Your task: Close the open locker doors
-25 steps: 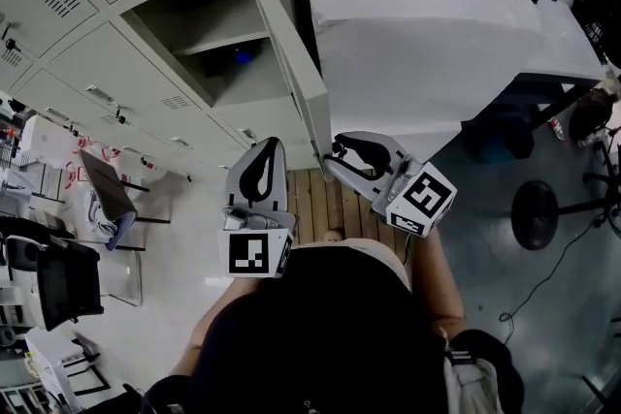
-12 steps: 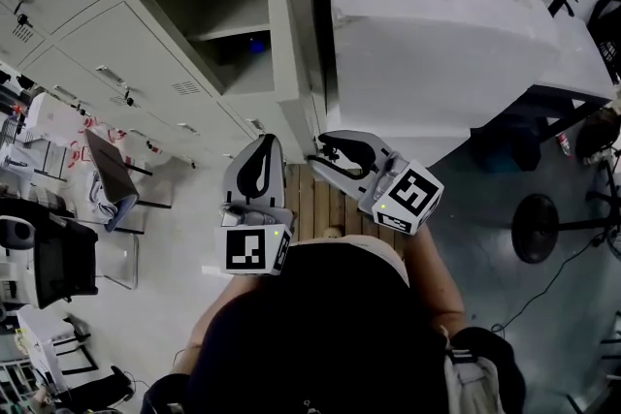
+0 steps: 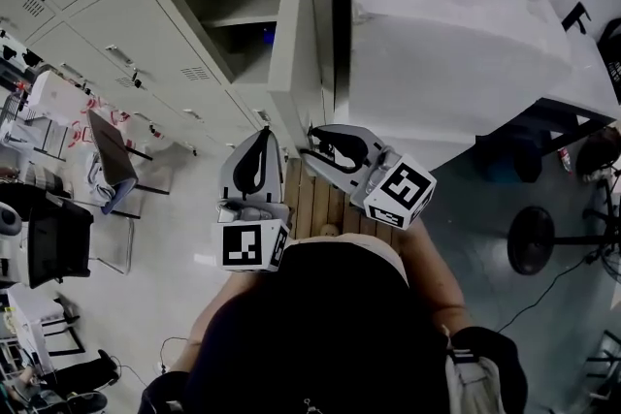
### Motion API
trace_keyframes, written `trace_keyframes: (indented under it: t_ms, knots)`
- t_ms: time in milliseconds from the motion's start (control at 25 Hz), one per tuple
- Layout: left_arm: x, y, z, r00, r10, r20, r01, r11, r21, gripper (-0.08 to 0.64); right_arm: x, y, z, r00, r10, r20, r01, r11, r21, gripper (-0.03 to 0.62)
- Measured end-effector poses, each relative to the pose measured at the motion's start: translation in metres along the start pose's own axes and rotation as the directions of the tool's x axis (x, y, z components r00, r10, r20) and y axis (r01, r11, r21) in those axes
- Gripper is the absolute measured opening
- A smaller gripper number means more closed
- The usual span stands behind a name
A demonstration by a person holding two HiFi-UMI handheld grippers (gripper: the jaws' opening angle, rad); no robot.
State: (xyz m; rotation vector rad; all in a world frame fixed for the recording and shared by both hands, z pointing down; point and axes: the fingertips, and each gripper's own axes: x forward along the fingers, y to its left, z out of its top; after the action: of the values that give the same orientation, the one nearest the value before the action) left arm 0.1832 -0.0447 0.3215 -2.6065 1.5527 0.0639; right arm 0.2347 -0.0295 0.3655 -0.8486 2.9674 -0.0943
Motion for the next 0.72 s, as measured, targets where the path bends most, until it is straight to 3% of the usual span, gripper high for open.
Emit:
trace_keyframes:
  t_ms: [280, 520, 720]
  knots:
    - [-0.004, 0.026, -0.005, 0.999, 0.036, -0.008, -0.037, 0.999, -0.019, 0.003, 0.023, 0.007, -0.001, 0.999, -0.028, -0.020, 0.027, 0.998, -0.058, 0.127]
    - [-0.003, 0.052, -0.012, 0.999, 0.035, -0.028, -0.036, 0.999, -0.029, 0.003, 0.050, 0.012, -0.002, 0.998, -0.053, -0.022, 0.053, 0.998, -0.027, 0.118]
    - [0.001, 0.076, -0.006, 1.000, 0.024, 0.002, -0.024, 1.000, 0.014, 0.003, 0.080, 0.014, -0.003, 0.996, -0.089, -0.029, 0.089, 0.996, -0.012, 0.112]
